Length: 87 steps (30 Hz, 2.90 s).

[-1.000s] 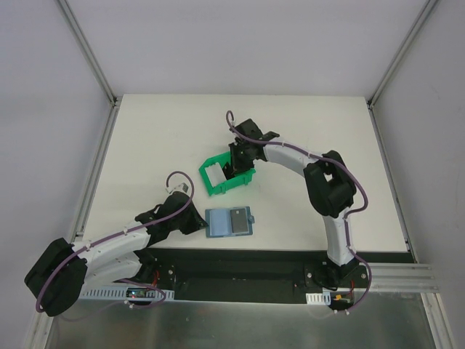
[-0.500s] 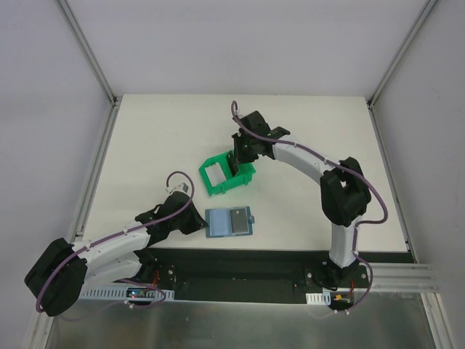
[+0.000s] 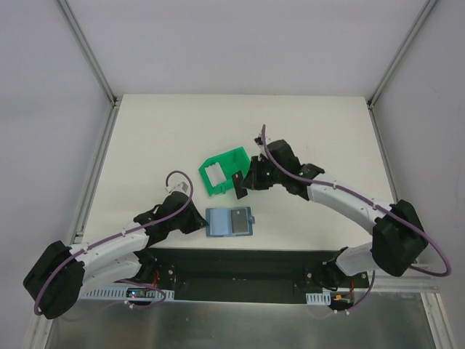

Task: Put the credit cards into the card holder
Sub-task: Insert the credit card into the card holder.

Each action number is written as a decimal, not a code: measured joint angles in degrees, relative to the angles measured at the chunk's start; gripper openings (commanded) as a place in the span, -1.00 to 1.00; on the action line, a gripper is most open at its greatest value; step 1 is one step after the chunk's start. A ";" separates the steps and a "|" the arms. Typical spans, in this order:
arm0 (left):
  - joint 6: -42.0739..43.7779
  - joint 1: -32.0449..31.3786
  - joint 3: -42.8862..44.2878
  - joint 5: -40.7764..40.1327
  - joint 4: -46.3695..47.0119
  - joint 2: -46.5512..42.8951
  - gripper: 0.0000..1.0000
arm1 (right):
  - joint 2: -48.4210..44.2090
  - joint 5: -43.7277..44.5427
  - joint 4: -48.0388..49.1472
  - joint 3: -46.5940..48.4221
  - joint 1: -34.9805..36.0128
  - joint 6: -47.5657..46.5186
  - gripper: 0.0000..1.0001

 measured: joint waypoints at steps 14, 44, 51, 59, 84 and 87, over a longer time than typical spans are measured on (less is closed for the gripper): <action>-1.55 0.00 -1.05 0.24 0.04 -1.40 -1.00 | -4.74 2.91 20.85 -27.47 10.51 19.43 -0.99; -2.62 0.00 -1.62 0.31 -0.02 -1.81 -1.00 | 5.33 -0.50 37.57 -30.53 10.91 27.61 -0.99; -2.62 0.00 -1.62 0.31 -0.09 -1.81 -1.00 | 6.75 -0.83 41.11 -31.78 10.95 29.70 -0.99; -2.75 0.00 -1.97 0.31 0.04 -1.92 -1.00 | 5.55 -0.22 42.21 -33.70 11.30 30.73 -0.99; -2.82 0.02 -2.21 0.22 0.00 -2.01 -1.00 | 8.50 0.11 44.19 -32.61 12.61 33.42 -0.99; -2.82 0.02 -2.25 0.22 0.02 -2.03 -1.00 | 8.44 1.01 44.22 -32.61 12.83 33.40 -0.99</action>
